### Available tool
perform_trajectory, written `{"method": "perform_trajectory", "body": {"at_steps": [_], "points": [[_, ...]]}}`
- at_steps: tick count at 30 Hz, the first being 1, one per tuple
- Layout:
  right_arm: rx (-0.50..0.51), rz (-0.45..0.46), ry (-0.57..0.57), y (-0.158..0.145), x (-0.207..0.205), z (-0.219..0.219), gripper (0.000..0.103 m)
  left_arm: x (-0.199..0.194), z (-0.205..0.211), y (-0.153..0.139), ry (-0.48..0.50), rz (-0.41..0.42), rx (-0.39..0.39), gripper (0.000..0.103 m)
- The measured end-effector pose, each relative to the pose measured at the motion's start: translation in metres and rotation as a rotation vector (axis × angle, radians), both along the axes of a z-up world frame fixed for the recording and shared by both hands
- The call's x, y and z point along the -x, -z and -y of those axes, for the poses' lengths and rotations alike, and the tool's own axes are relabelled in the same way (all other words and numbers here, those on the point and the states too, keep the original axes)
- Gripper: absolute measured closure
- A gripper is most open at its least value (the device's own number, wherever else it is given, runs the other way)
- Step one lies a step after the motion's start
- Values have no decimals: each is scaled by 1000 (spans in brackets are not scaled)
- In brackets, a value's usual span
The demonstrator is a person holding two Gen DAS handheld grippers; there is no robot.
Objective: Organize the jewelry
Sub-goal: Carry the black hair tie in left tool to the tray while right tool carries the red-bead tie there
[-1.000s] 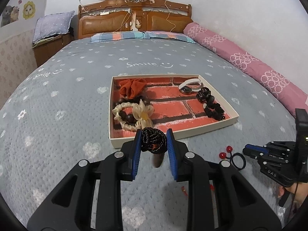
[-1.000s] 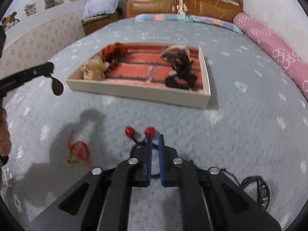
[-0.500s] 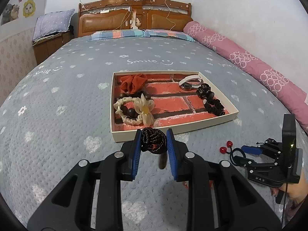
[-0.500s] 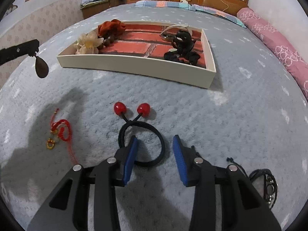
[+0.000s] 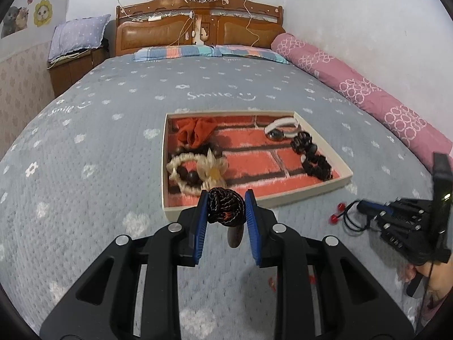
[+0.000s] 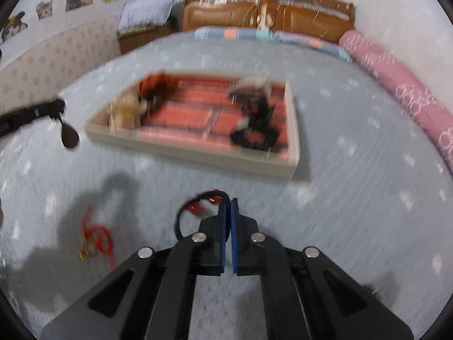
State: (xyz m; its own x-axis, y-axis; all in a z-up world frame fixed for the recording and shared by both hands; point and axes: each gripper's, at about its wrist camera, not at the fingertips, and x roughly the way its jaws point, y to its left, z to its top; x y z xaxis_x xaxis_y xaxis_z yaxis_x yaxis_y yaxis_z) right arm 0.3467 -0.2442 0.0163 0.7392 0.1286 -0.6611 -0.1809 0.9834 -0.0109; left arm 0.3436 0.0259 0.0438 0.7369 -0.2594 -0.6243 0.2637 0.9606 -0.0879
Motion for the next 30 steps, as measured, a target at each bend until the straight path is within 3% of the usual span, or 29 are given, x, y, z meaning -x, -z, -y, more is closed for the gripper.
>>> {"method": "perform_trajectory", "body": {"at_steps": [5, 10, 15, 20, 30], "points": [[-40, 75, 27, -48, -25, 9, 100, -23, 6, -16, -12, 22, -7, 79], [-52, 96, 44, -63, -57, 7, 100, -51, 10, -18, -36, 22, -23, 78], [-83, 72, 59, -38, -82, 7, 100, -80, 3, 1, -65, -17, 17, 79], [-79, 44, 75, -9, -94, 8, 100, -102, -6, 33, -103, -63, -3, 78], [-101, -33, 106, 26, -104, 15, 96, -102, -9, 57, -118, -91, -50, 78]]}}
